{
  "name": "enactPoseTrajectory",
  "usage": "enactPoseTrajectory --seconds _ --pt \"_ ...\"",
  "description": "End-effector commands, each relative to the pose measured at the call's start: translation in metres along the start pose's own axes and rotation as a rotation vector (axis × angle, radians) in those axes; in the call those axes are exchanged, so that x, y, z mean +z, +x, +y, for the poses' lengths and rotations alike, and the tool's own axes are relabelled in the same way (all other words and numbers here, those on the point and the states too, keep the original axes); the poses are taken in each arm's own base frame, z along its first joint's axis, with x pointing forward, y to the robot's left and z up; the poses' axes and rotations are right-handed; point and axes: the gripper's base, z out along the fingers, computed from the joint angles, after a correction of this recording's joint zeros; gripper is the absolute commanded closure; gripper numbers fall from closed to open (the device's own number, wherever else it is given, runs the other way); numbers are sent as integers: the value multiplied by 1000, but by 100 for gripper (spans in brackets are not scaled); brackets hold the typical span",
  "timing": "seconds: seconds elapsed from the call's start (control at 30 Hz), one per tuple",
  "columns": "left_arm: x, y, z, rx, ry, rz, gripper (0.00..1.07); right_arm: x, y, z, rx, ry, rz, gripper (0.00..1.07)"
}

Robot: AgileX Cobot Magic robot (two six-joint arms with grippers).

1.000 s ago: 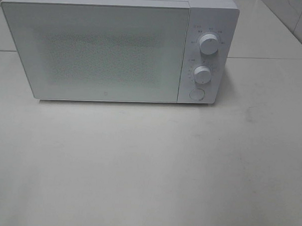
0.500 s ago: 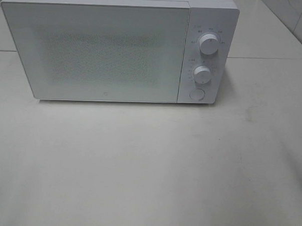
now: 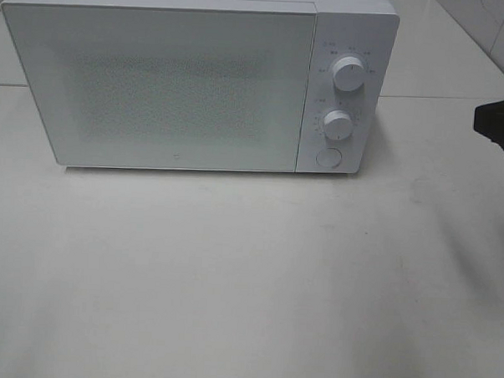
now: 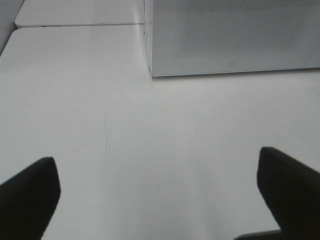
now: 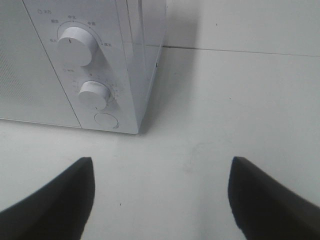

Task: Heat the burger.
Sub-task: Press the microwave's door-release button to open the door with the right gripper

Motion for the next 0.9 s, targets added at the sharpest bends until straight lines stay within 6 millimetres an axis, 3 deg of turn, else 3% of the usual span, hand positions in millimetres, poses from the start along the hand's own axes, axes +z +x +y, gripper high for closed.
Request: enactPoseTrajectory --seconds 0.03,0.23,0.63,0.9 --pt "-2 2 0 -8 1 -16 6 11 -2 -1 13 4 -37 35" --pt "-2 2 0 -8 1 -16 6 39 0 -1 4 0 -61 35" --pt "-2 2 0 -8 1 -16 6 74 8 -2 -2 -4 -91 35" --pt "-2 2 0 -8 1 -16 6 82 39 -7 -34 10 -231 35"
